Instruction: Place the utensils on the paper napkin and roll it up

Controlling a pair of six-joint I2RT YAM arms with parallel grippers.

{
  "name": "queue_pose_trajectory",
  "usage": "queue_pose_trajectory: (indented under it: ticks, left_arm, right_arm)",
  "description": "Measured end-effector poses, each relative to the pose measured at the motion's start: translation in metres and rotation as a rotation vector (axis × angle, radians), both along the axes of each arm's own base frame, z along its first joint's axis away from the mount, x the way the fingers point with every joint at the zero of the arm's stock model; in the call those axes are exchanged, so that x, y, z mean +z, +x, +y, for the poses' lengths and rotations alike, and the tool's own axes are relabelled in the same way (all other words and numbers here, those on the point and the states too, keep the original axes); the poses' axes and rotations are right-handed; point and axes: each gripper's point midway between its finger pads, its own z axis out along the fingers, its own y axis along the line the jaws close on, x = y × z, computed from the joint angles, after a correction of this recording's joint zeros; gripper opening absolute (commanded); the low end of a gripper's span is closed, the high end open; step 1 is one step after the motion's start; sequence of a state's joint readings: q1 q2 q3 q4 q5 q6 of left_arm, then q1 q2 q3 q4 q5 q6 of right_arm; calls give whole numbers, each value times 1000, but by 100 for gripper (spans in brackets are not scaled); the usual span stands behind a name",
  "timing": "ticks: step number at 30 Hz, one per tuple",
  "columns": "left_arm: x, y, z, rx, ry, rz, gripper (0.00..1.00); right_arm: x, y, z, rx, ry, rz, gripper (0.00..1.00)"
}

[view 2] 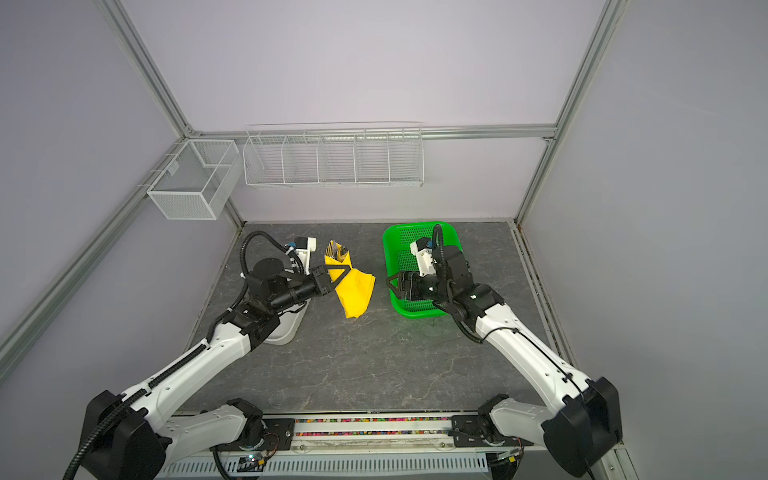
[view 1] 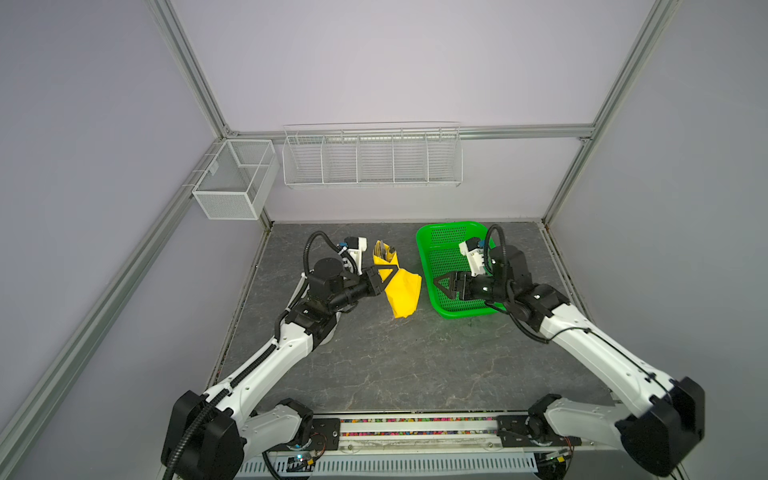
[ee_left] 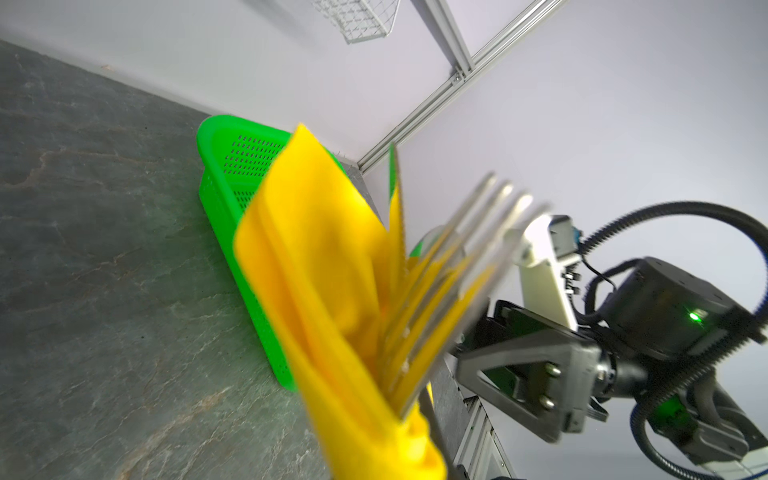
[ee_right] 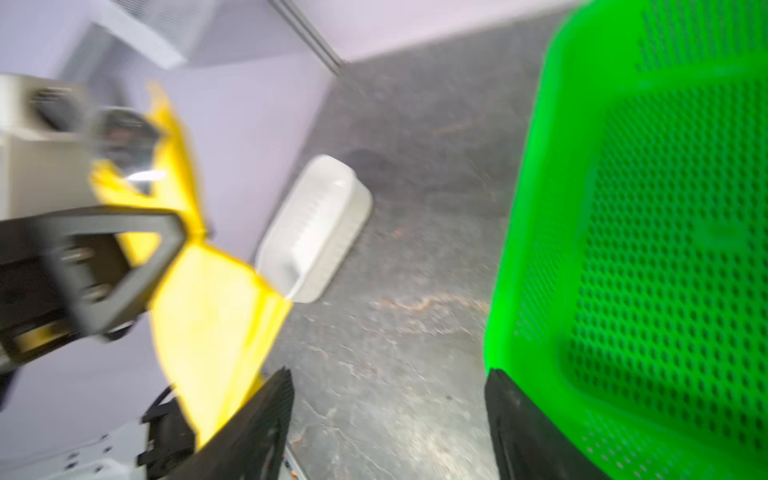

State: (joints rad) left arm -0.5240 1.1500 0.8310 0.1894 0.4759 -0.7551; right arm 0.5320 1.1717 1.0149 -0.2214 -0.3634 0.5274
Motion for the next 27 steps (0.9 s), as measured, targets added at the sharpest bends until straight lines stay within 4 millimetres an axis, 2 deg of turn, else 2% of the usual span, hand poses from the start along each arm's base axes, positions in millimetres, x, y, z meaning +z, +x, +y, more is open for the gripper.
queue_pose_trajectory:
  ticks: [1,2,3,6,13,21,27]
  left_arm:
    - [8,0,-1,-1,-10,-12,0]
    - [17,1,-1,-4,-26,-25,1]
    - [26,0,-2,-9,-43,-36,0]
    - [49,-2,-4,-25,-90,-63,0]
    - [82,-6,-5,-49,-151,-83,0]
    - [85,-7,-6,-53,-165,-66,0]
    - [82,-7,-6,-52,-161,-52,0]
  right_arm:
    - [14,-5,5,35,52,-29,99]
    - [23,-10,10,70,91,-48,93]
    - [29,-13,15,100,118,-60,91]
    - [31,-25,27,179,159,-57,89]
    - [41,-47,55,337,213,-70,89]
    - [65,-55,79,441,265,-122,89]
    - [64,-58,83,461,266,-115,89]
